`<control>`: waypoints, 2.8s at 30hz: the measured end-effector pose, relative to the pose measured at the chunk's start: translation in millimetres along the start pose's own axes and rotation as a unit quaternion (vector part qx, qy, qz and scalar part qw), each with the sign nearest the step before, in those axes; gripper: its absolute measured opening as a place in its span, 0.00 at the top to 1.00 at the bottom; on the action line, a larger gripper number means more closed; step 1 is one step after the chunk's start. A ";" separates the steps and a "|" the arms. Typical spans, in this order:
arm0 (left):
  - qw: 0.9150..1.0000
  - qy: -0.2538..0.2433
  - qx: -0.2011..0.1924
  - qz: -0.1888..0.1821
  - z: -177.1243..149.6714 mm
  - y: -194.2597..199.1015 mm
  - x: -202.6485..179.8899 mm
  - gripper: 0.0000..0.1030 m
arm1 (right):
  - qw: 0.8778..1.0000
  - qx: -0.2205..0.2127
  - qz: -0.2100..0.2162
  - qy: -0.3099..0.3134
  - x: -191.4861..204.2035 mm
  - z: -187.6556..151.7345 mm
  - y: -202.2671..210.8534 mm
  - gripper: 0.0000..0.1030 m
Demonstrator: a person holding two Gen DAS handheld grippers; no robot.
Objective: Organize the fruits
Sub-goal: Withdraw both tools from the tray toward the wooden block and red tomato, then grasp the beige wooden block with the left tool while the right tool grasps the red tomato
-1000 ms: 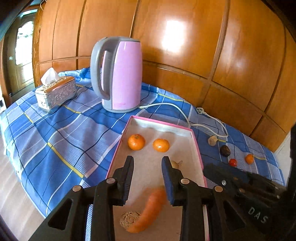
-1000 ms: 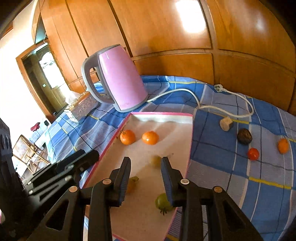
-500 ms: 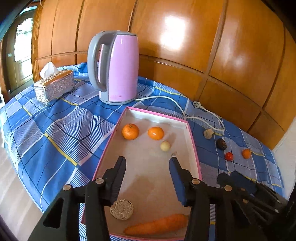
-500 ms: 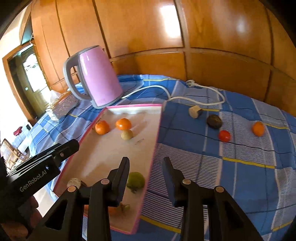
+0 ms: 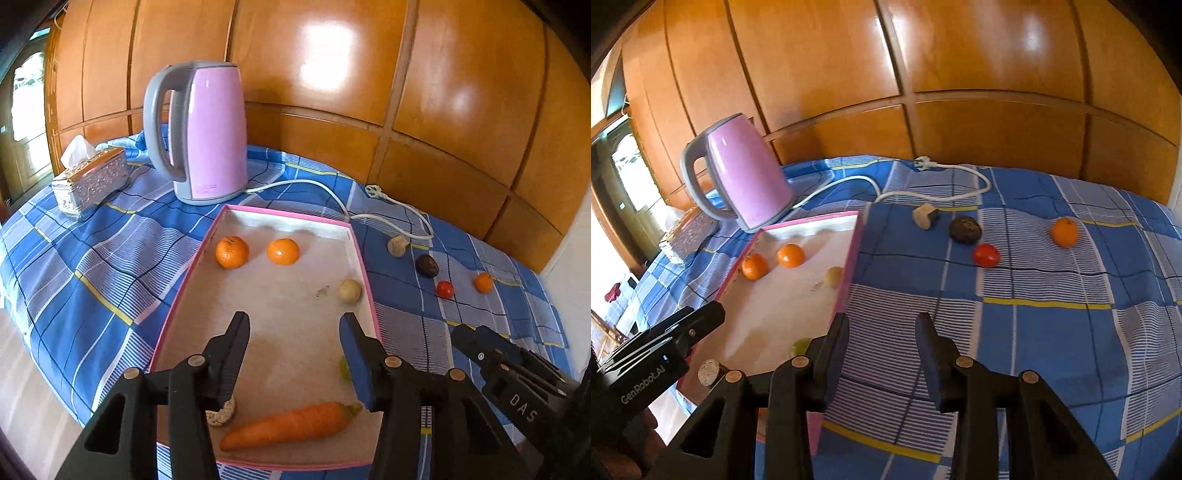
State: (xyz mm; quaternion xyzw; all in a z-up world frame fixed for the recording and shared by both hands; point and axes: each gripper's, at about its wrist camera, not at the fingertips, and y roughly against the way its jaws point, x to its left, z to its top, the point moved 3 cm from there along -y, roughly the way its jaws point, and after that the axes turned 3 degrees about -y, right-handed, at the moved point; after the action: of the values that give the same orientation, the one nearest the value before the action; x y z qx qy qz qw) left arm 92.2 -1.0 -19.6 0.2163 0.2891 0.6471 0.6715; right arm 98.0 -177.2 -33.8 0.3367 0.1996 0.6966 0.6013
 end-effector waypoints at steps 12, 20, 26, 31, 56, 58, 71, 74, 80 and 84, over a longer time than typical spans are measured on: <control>1.000 -0.027 0.012 -0.012 -5.4 -5.6 -20.4 0.50 | 0.999 -0.010 -0.032 -0.021 -28.6 0.5 3.8 0.64; 0.999 -0.039 0.017 -0.025 -6.7 -10.6 -35.2 0.50 | 0.998 -0.006 -0.043 -0.035 -44.9 0.5 1.2 0.64; 0.998 -0.050 0.021 -0.036 -3.6 -15.7 -48.6 0.50 | 0.998 -0.002 -0.048 -0.042 -54.5 -0.1 -1.5 0.64; 0.997 -0.057 0.025 -0.046 2.1 -23.6 -60.4 0.50 | 0.998 0.004 -0.052 -0.046 -61.9 -0.4 -5.6 0.64; 0.993 -0.071 0.057 -0.072 43.4 -93.4 -99.9 0.50 | 0.997 0.021 -0.059 -0.048 -92.7 40.0 -64.8 0.64; 0.993 -0.073 0.060 -0.073 46.5 -100.3 -102.9 0.50 | 0.997 0.023 -0.059 -0.051 -95.4 43.7 -71.4 0.64; 0.992 -0.071 0.074 -0.074 62.1 -135.0 -114.2 0.50 | 0.996 0.045 -0.053 -0.049 -101.5 50.6 -112.5 0.64; 0.992 -0.075 0.074 -0.075 63.4 -139.7 -117.1 0.50 | 0.997 0.043 -0.054 -0.039 -100.2 52.2 -115.8 0.64; 0.991 -0.080 0.080 -0.072 65.4 -151.4 -122.6 0.50 | 0.997 0.040 -0.062 -0.026 -100.9 54.1 -116.9 0.71; 0.990 -0.084 0.084 -0.071 65.9 -159.6 -126.5 0.50 | 0.997 0.037 -0.067 -0.019 -100.7 55.4 -117.2 0.71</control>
State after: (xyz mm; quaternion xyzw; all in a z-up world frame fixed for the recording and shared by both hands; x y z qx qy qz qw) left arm 255.5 -132.3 -63.2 0.3047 0.2991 0.5510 0.7170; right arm 224.7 -259.0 -98.4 0.3579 0.2363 0.6401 0.6374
